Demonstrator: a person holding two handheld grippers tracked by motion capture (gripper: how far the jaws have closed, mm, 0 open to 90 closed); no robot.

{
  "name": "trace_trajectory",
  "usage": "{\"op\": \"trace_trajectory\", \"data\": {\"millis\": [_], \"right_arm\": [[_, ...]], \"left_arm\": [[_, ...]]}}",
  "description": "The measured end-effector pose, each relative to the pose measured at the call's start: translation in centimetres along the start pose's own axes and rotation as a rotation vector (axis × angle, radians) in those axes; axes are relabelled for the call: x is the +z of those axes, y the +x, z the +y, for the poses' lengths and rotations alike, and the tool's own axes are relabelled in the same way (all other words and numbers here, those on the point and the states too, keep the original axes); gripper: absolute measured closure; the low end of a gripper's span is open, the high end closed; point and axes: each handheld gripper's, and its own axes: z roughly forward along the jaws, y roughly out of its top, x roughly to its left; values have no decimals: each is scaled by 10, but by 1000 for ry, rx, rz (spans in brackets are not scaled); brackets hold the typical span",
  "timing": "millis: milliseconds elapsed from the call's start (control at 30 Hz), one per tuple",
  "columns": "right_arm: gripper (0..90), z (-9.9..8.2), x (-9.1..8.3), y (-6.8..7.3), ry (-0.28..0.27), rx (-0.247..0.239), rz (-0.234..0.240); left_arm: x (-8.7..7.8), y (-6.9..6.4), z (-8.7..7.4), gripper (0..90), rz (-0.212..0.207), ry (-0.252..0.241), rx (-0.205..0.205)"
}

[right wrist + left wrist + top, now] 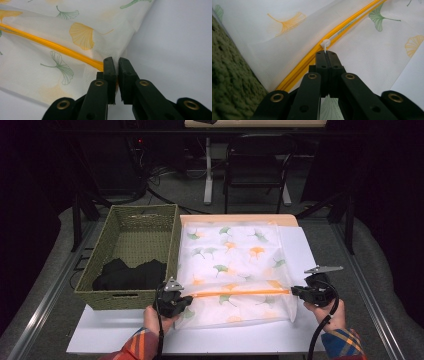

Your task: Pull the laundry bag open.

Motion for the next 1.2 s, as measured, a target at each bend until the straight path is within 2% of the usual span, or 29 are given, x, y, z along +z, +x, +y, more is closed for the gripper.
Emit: {"op": "trace_trajectory", "data": {"millis": [400,467,500,867,1200], "right_arm": [[859,0,0,0,2,0,-8],[859,0,0,-1,2,-1,-8],[859,0,0,-1,2,-3,-8],[859,0,0,-1,-2,-1,-12],[859,-1,0,-2,-1,1,-13]], "left_arm": [[-6,2,-6,900,14,4,3],[-7,2,-7,900,12,4,-11],[-7,2,-7,900,15,4,-1],[-9,2,-9,900,27,-1,4],[-15,6,-16,900,51,1,-14]]}}
